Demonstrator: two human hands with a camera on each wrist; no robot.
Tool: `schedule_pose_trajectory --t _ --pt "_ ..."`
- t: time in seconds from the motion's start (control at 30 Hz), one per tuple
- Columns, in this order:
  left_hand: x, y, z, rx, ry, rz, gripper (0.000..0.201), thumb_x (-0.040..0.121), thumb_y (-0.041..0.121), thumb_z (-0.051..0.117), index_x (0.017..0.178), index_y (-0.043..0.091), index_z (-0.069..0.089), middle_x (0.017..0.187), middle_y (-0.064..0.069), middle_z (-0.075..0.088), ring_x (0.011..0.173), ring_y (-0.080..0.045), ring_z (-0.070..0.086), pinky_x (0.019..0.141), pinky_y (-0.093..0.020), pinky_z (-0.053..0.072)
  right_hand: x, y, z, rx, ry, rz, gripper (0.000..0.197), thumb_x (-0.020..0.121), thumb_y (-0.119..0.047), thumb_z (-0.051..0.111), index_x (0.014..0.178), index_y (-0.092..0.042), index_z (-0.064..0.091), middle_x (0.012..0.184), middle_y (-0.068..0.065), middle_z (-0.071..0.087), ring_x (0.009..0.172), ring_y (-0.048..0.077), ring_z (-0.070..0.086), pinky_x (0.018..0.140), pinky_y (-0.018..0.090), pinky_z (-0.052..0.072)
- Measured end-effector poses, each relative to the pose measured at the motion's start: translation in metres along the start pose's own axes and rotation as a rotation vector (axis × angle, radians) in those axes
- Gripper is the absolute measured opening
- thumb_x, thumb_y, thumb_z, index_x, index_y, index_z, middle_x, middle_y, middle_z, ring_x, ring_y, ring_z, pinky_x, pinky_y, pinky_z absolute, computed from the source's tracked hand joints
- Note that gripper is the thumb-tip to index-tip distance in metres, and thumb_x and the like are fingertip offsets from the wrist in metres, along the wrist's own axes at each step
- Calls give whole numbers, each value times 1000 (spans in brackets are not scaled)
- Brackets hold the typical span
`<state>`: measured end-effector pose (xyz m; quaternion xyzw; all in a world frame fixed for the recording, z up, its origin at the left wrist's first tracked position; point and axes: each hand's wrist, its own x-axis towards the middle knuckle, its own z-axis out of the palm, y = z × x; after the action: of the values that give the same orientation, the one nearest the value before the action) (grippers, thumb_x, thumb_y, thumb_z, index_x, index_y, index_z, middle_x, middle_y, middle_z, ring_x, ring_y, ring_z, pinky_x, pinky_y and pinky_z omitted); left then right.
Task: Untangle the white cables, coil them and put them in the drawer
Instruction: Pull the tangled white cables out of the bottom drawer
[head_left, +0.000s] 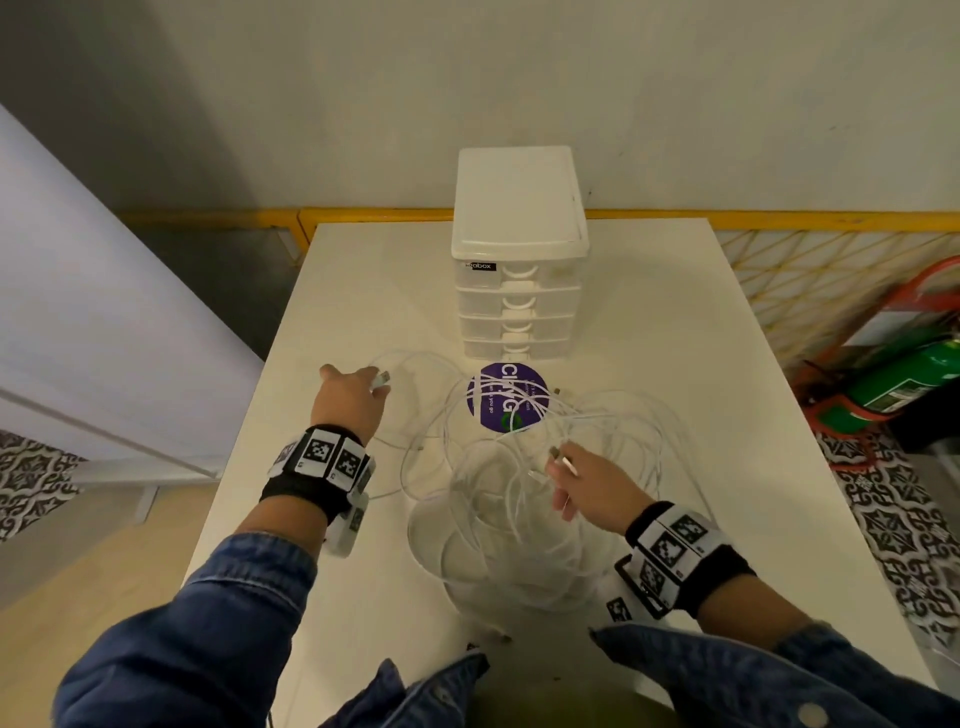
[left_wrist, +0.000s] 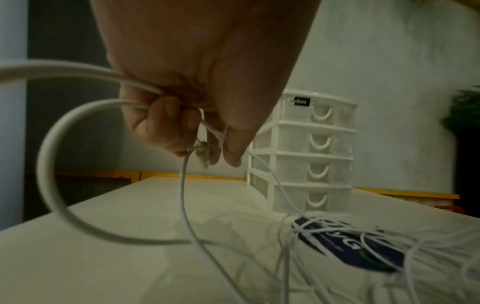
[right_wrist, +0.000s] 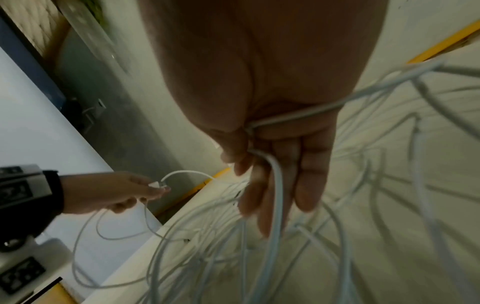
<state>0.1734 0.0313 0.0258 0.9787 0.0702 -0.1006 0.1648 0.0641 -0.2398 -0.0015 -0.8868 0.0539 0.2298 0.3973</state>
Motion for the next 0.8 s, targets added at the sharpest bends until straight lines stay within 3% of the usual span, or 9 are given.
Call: schedule_pose_trajectory --t 0.07,0.2,0.3,0.37,0.47,0.53,0.63,0.7,0.8 --pt "-5 7 -8 -11 -2 14 42 98 28 47 137 12 50 133 -27 41 100 -40 58 93 -38 42 -6 0 -1 47 -17 -36 16 99 -31 37 102 -19 47 67 -2 65 64 20 65 68 29 47" --pt "-12 10 -18 -75 -104 41 59 92 28 61 145 17 39 140 -18 48 126 -31 46 103 -33 35 -21 -28 -22 244 234 -183 25 97 -35 41 108 -18 55 58 -12 51 46 7 50 53 18 43" --pt "-18 11 -20 -96 -192 71 75 78 17 77 144 14 40 144 -10 46 129 -26 45 104 -31 36 -32 -53 -41 333 404 -349 16 94 -27 51 108 -23 58 77 -23 60 66 -7 55 64 5 40" --pt "-23 14 -20 -125 -156 95 62 79 15 76 135 14 50 136 -9 53 121 -26 51 98 -31 40 -40 -68 -52 401 453 -409 17 92 -16 55 108 -22 55 82 -22 58 70 -8 54 66 4 39" --pt "-35 25 -29 -219 46 163 24 91 27 62 106 10 67 102 -12 68 97 -29 62 79 -31 45 -50 -84 -61 606 378 -491 24 93 -4 45 111 -19 51 61 -21 51 52 -4 43 56 9 33" --pt "-44 35 -37 -312 114 218 28 94 33 56 97 7 65 88 -10 66 82 -25 60 68 -28 42 -51 -87 -61 702 282 -525 33 86 -9 42 115 -22 51 63 -16 43 51 0 34 52 13 30" --pt "-58 51 -50 -465 45 298 25 85 35 68 100 17 60 85 8 57 70 -5 51 59 -12 37 -46 -85 -58 744 216 -437 48 84 -7 39 128 -22 48 68 -5 33 48 1 27 47 13 26" --pt "-64 60 -53 -499 -3 328 26 85 38 68 100 18 61 86 9 57 71 -3 50 59 -10 37 -46 -83 -57 784 176 -379 48 93 0 34 137 -17 42 68 -3 29 47 2 26 46 14 23" --pt "-72 71 -49 -551 -18 360 21 92 36 58 87 15 60 72 6 55 64 -5 48 52 -11 34 -49 -76 -56 660 175 -427 40 100 -9 33 138 -16 41 63 -13 37 52 1 35 54 13 31"
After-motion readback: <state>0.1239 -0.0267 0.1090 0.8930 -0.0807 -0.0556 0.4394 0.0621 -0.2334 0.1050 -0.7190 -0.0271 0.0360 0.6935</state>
